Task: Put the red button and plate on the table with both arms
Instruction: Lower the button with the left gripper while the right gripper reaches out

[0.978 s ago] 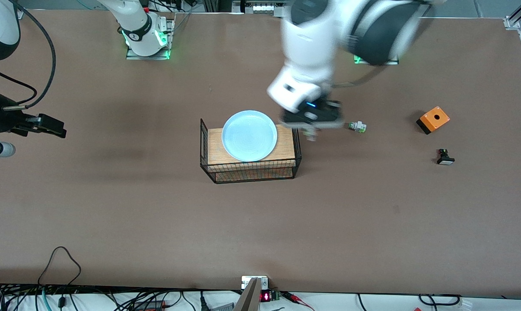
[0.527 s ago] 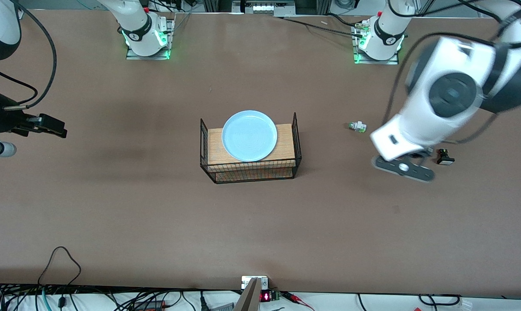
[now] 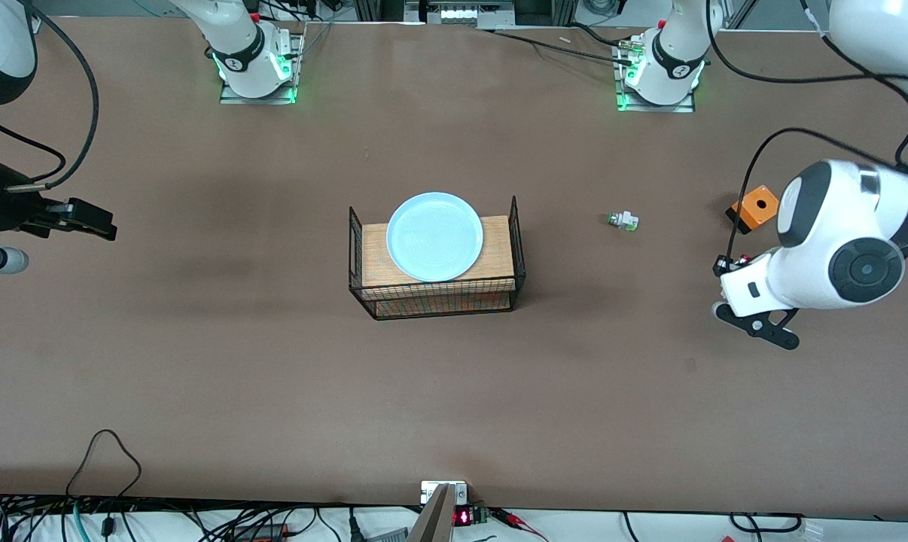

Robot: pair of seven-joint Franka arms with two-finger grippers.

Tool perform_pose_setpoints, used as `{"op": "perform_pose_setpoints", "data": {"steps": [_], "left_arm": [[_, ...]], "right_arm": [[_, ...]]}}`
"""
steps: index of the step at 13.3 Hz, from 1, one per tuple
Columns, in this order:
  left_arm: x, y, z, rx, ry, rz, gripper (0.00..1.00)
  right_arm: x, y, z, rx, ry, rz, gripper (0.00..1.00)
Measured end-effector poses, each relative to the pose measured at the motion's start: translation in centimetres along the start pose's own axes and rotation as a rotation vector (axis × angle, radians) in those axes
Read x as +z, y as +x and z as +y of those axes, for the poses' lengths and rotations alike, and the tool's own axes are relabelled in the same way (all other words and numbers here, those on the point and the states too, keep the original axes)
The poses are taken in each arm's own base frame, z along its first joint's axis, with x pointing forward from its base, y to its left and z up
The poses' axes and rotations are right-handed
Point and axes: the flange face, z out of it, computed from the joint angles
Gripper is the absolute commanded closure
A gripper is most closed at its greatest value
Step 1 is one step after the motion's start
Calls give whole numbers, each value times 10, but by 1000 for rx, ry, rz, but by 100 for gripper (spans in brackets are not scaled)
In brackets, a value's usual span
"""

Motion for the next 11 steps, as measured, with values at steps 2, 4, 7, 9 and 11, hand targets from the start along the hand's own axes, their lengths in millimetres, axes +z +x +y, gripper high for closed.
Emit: {"op": "perform_pose_setpoints", "data": {"steps": [2, 4, 7, 9, 11], "left_arm": [[39, -3, -3, 3, -11, 13, 89], [68, -2, 0, 11, -10, 57, 89], [103, -7, 0, 13, -13, 113, 85], [128, -11, 7, 29, -23, 127, 85], [153, -11, 17, 46, -31, 153, 56]], "right_arm": [[0, 0, 0, 0, 0, 0, 0], [0, 0, 0, 0, 0, 0, 0], [0, 0, -5, -8, 2, 0, 0], [0, -2, -27, -38, 1, 0, 0], [-1, -6, -66, -3, -1, 2, 0]]}}
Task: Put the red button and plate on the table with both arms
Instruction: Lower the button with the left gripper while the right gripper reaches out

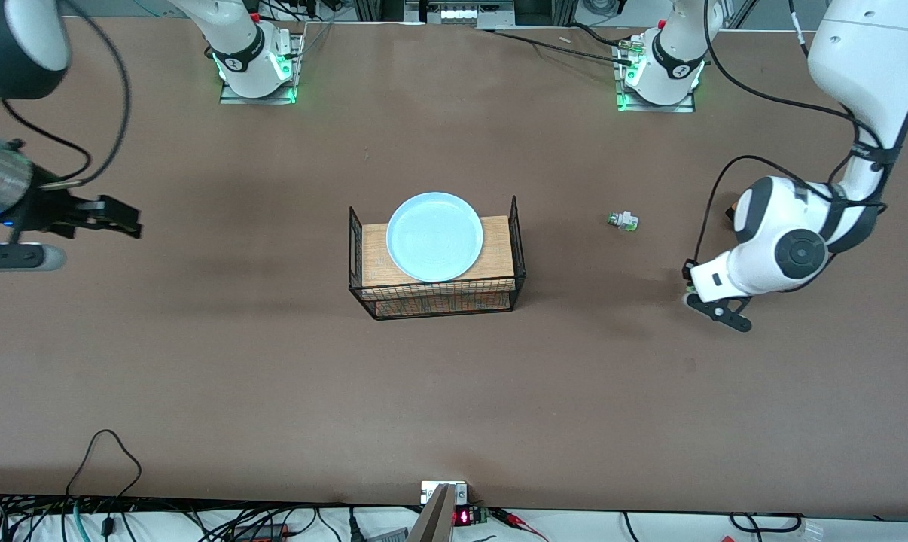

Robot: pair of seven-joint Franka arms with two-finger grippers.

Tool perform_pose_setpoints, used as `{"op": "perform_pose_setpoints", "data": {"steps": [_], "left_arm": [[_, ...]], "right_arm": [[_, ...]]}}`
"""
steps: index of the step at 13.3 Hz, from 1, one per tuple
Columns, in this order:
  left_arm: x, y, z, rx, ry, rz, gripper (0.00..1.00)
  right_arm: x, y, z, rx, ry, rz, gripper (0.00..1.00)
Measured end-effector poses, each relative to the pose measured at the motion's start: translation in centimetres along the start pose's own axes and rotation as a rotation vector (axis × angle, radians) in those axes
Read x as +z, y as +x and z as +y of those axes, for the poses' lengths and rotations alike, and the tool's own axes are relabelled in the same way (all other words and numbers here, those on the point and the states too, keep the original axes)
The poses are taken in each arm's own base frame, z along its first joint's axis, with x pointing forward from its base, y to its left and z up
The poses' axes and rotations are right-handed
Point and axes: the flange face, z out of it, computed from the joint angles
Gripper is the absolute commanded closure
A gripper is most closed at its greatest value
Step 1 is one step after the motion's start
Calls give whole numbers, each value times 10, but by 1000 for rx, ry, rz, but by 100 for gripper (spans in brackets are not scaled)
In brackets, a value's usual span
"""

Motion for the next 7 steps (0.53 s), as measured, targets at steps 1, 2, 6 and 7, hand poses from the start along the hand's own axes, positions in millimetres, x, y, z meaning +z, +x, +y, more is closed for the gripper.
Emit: {"op": "perform_pose_setpoints", "data": {"steps": [1, 2, 6, 7], "left_arm": [[7, -1, 2, 12, 3, -1, 37], [10, -2, 3, 30, 17, -5, 16], [-2, -2, -1, 35, 46, -38, 0], [-16, -1, -3, 10, 52, -65, 0]], "right_arm": [[0, -4, -21, 45, -2, 1, 0], [-1, -8, -43, 109, 0, 2, 0], [2, -20, -96, 440, 53, -31, 0], [6, -19, -104, 484, 56, -37, 0]]}}
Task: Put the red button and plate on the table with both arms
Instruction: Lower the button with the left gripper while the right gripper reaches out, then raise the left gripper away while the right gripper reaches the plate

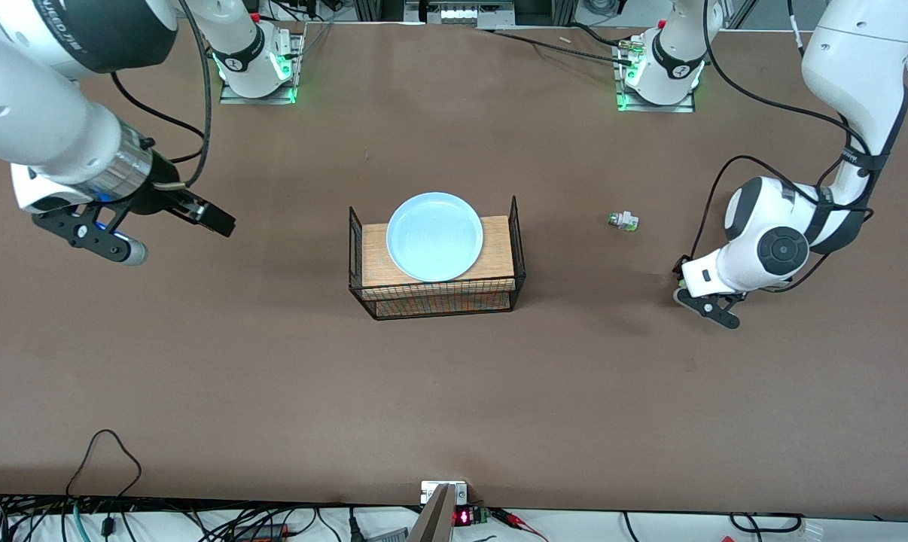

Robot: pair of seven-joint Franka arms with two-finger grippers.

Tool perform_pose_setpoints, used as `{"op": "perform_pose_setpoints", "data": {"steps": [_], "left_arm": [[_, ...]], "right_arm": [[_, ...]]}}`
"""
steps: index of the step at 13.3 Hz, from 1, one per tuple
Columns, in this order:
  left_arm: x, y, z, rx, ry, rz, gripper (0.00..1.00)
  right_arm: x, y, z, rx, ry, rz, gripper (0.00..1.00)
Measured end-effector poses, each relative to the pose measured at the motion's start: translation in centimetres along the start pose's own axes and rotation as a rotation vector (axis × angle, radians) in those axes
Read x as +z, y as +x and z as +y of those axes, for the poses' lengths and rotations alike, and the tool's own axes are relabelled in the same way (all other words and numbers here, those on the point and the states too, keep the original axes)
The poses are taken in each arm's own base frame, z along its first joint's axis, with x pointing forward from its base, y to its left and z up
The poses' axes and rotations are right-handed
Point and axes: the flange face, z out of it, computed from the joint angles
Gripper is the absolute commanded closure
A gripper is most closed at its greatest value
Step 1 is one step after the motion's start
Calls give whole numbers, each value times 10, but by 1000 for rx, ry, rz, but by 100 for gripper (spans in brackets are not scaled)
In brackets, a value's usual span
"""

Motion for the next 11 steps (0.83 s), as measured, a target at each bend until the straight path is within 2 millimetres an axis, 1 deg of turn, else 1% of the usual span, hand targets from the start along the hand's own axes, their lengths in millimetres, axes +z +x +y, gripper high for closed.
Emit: {"op": "perform_pose_setpoints", "data": {"steps": [1, 2, 3, 4, 5, 6, 7, 8, 9, 11], "left_arm": [[-24, 2, -1, -37, 11, -20, 0], [-56, 4, 1, -83, 26, -39, 0], [-91, 5, 6, -135, 36, -56, 0], [-126, 5, 12, -186, 32, -69, 0], [-160, 3, 16, -239, 10, -81, 0], [-187, 1, 17, -283, -15, -82, 0], [-212, 0, 14, -314, -33, -70, 0], [-236, -3, 9, -332, -37, -55, 0], [-260, -7, 3, -345, -35, -41, 0], [-302, -17, -5, -367, -37, -6, 0]], "right_arm": [[7, -2, -10, 26, 4, 2, 0], [16, -6, -22, 50, 6, 2, 0], [27, -13, -37, 78, 7, -3, 0], [39, -24, -58, 111, 18, 3, 0], [52, -40, -81, 149, 31, 14, 0], [62, -58, -103, 192, 49, 26, 0], [70, -74, -120, 239, 72, 37, 0], [75, -86, -132, 290, 97, 46, 0], [78, -92, -138, 331, 116, 51, 0], [80, -96, -139, 365, 124, 50, 0]]}}
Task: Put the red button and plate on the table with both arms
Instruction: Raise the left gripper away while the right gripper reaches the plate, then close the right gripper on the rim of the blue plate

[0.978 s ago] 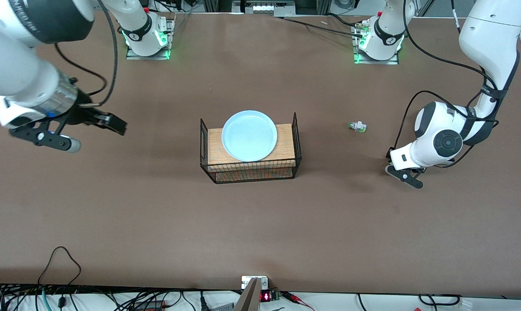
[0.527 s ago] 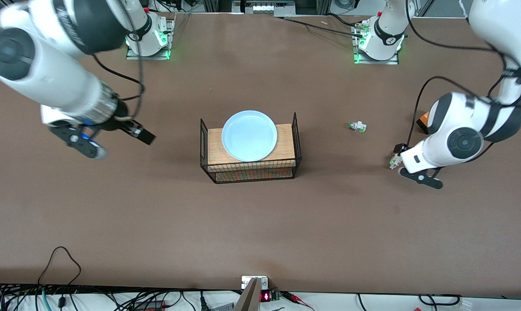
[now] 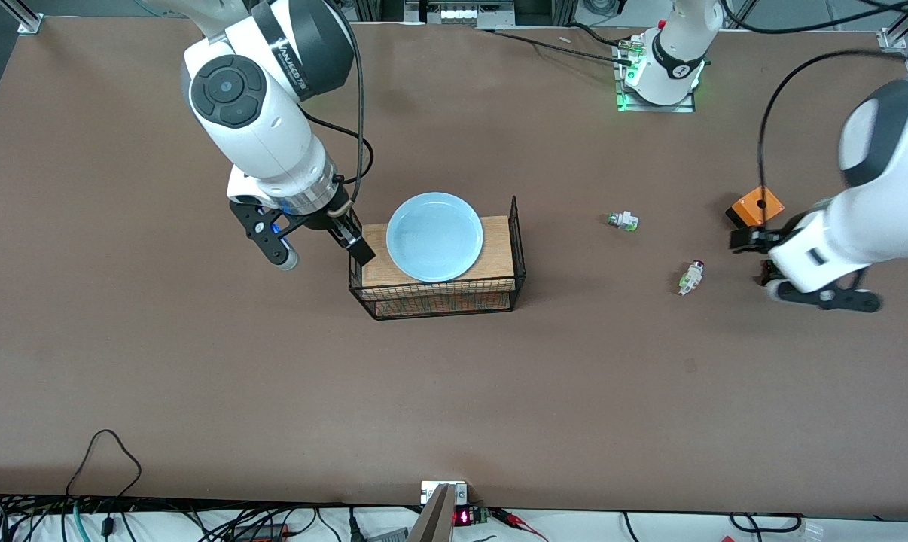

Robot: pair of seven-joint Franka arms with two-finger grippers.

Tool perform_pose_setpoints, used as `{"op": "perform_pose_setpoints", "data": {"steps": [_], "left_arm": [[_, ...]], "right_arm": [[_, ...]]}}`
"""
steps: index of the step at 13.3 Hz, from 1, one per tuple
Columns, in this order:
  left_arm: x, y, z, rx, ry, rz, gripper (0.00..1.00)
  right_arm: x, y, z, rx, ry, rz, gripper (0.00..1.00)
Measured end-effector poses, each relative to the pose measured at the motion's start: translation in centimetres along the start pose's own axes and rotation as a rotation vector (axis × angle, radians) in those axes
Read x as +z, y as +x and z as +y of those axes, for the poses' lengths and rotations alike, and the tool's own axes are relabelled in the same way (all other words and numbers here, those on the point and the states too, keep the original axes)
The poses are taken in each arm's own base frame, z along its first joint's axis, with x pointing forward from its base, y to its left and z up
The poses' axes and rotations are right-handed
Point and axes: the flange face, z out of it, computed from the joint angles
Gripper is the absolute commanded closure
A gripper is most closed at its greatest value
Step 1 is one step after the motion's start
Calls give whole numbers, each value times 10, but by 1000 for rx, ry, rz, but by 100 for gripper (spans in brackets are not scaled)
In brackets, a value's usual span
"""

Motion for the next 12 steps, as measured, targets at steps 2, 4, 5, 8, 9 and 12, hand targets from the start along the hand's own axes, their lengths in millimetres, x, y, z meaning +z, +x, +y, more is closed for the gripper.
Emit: {"op": "perform_pose_setpoints", "data": {"steps": [2, 4, 5, 8, 9, 12], "left_arm": [[-22, -2, -7, -14, -6, 38, 0], [-34, -8, -11, -31, 4, 62, 0], [-39, -16, -11, -42, 15, 66, 0], [-43, -53, -12, -91, -61, 90, 0], [-45, -68, -15, -85, -74, 114, 0], [-50, -102, -11, -66, -73, 138, 0]], "right_arm": [[5, -7, 5, 2, -14, -4, 0], [9, -14, 9, 12, -8, -8, 0], [12, -19, 9, 45, 2, -20, 0], [27, -39, 4, 141, 18, -40, 0], [36, -50, 0, 139, 25, -41, 0], [55, -76, -10, 123, 59, -41, 0]]}}
